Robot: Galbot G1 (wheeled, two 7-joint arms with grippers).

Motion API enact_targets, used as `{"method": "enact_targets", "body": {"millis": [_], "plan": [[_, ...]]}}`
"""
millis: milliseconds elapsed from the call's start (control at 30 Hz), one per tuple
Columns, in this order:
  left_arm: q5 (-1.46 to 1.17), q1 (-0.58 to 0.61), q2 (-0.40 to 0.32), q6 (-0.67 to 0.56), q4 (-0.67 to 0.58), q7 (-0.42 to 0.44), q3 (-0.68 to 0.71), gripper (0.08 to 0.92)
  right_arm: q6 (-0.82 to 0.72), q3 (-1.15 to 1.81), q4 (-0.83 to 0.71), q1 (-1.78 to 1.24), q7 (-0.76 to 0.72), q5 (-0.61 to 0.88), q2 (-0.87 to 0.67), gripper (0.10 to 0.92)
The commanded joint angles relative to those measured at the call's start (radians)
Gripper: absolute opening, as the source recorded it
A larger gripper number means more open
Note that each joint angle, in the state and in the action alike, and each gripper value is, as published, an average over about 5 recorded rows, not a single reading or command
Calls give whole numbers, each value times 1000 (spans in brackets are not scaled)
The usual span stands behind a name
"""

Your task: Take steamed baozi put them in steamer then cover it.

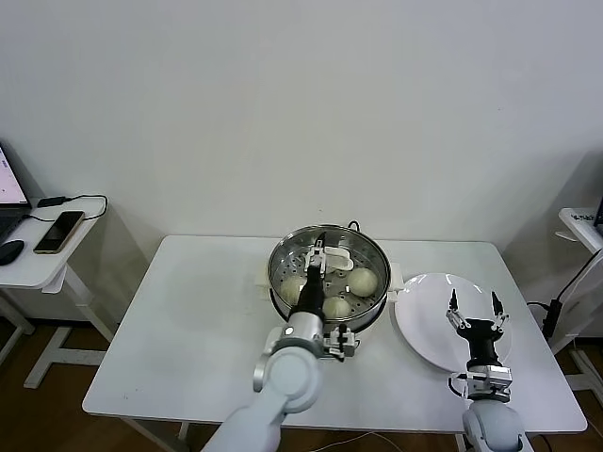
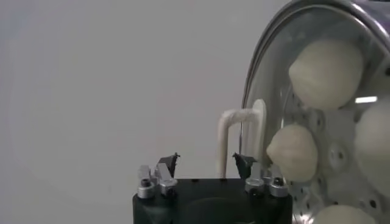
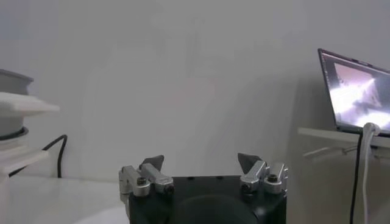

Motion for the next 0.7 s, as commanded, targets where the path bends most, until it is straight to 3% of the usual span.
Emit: {"method": "enact_targets", "body": {"millis": [33, 133, 233, 367, 433, 567, 700], "plan": [[-173, 156, 162, -2, -317, 24, -45, 803, 1, -1, 2, 1, -3, 1, -1, 823], [-281, 181, 191, -13, -371, -22, -108, 820, -1, -4, 11, -1, -14, 17, -4, 823], [-513, 184, 203, -44, -368, -166, -208, 822, -22, -16, 41, -8, -33, 83, -16, 823], [-954, 178, 209, -170, -261, -396, -355, 823, -91, -40, 87, -23, -32, 175, -37, 823], [-1141, 184, 217, -283, -192, -452, -421, 823, -125, -50, 102, -29, -23, 196, -45, 823], [-1427, 215, 240, -491, -70, -445, -527, 823, -198, -39, 142, -56, -40, 225, -46, 823], [-1561, 255, 239, -573, -16, -375, -581, 823, -182, -28, 154, -70, -56, 241, -39, 823]]}}
